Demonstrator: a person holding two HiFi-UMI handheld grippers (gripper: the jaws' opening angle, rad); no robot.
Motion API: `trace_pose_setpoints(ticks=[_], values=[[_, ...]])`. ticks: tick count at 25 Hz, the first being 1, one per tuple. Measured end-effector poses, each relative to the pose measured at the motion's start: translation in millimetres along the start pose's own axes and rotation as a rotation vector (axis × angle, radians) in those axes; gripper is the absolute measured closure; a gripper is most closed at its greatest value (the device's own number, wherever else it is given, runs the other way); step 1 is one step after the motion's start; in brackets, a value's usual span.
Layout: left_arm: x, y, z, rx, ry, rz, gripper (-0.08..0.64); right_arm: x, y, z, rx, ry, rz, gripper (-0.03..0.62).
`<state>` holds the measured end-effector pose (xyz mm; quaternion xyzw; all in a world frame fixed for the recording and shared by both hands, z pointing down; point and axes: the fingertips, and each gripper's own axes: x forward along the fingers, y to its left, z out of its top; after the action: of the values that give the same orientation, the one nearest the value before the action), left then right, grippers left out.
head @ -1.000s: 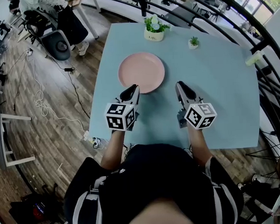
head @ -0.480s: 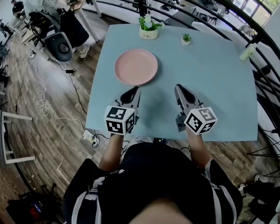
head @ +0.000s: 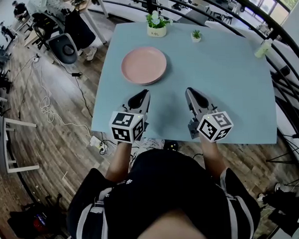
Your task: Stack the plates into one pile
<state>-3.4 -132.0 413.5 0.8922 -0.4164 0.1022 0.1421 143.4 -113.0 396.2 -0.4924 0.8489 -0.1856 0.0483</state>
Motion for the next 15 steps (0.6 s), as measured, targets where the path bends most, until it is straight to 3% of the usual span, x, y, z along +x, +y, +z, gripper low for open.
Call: trace_pose_setpoints(ticks=[15], values=[[-15.9, 8.6, -0.7, -0.027, -0.013, 0.04, 0.531, 2.0, 17.7, 0.7, 0.001, -0.004, 0.06, 0.591]])
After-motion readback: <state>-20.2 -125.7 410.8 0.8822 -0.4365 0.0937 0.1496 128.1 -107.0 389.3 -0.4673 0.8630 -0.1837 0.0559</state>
